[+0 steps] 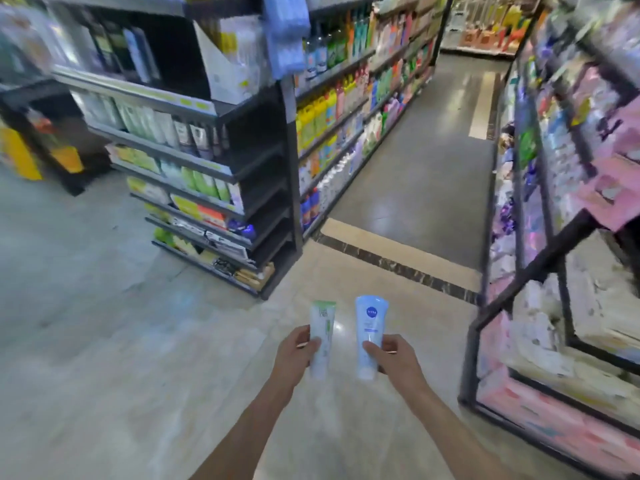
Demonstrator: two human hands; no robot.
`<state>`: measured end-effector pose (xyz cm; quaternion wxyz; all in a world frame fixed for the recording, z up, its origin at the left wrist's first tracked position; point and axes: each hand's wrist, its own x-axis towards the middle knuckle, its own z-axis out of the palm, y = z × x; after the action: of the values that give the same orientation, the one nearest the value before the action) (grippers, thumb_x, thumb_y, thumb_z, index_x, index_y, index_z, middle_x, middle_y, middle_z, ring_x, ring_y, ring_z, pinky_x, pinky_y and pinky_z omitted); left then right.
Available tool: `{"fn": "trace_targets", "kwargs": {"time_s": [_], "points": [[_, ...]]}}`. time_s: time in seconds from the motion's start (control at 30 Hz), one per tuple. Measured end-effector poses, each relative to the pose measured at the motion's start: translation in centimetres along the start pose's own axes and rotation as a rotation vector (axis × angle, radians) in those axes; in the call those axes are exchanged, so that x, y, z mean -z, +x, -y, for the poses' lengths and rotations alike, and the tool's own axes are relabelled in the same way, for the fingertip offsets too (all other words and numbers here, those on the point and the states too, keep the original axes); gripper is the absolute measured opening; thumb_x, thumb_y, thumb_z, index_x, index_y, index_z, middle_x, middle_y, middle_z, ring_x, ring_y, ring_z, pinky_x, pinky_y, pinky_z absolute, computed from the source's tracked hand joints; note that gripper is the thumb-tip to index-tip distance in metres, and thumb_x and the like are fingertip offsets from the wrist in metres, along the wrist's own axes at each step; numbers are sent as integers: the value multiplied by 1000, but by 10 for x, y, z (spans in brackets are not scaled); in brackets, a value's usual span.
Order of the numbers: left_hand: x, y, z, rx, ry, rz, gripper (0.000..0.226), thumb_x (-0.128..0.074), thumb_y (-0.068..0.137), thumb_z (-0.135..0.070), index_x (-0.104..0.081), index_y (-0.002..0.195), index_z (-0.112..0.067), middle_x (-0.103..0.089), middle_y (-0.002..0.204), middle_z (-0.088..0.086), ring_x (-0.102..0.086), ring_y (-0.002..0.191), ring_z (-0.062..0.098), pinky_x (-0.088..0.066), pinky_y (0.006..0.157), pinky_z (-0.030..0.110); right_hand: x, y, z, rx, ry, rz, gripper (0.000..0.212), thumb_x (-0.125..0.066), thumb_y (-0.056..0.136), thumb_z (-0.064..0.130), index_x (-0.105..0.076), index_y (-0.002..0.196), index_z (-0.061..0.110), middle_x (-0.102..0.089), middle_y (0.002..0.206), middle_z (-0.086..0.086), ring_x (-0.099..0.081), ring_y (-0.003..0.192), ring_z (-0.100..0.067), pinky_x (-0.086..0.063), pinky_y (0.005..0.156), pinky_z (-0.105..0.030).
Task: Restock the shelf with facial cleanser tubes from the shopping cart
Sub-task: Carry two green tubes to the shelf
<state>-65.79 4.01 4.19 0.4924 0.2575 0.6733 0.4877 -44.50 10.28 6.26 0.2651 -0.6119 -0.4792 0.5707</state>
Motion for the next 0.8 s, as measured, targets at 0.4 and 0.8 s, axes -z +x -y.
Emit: {"fn": "trace_targets", "kwargs": {"time_s": [0.4, 0.8], "points": [[243, 66, -41, -101, -108, -389, 25, -68, 97, -12, -68, 122, -12, -75, 110, 4, -73, 97, 28, -60, 82, 45, -275, 68, 125, 196, -158, 380, 23, -81, 87, 19, -63, 100, 11, -67, 95, -6, -69, 82, -19, -60, 78, -41], [425, 194, -134, -166, -161, -588, 19, -68, 96, -9, -70, 114, -16, -77, 106, 0, -73, 100, 27, -58, 93, 51, -507, 183, 259, 284, -197, 607, 25, -82, 85, 16, -68, 104, 8, -77, 97, -4, -75, 79, -10, -58, 65, -24]]}}
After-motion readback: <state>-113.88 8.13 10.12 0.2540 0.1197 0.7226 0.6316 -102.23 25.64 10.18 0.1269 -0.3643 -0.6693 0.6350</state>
